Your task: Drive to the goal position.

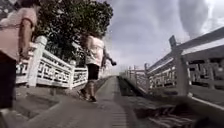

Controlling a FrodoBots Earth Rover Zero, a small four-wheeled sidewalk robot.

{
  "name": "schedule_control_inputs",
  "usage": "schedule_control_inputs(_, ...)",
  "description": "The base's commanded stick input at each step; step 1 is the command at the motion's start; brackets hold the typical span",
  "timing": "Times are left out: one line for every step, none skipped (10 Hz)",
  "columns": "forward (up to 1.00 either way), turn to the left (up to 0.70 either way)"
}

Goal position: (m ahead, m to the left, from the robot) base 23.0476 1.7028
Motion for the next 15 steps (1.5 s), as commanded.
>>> schedule_control_inputs(0.45, 0.0)
schedule_control_inputs(0.45, 0.0)
schedule_control_inputs(0.45, 0.0)
schedule_control_inputs(0.45, 0.0)
schedule_control_inputs(0.45, 0.0)
schedule_control_inputs(0.45, 0.0)
schedule_control_inputs(0.45, 0.0)
schedule_control_inputs(0.45, 0.0)
schedule_control_inputs(0.45, 0.0)
schedule_control_inputs(0.45, 0.0)
schedule_control_inputs(0.45, 0.0)
schedule_control_inputs(0.45, 0.0)
schedule_control_inputs(0.45, 0.0)
schedule_control_inputs(0.45, 0.0)
schedule_control_inputs(0.45, 0.0)
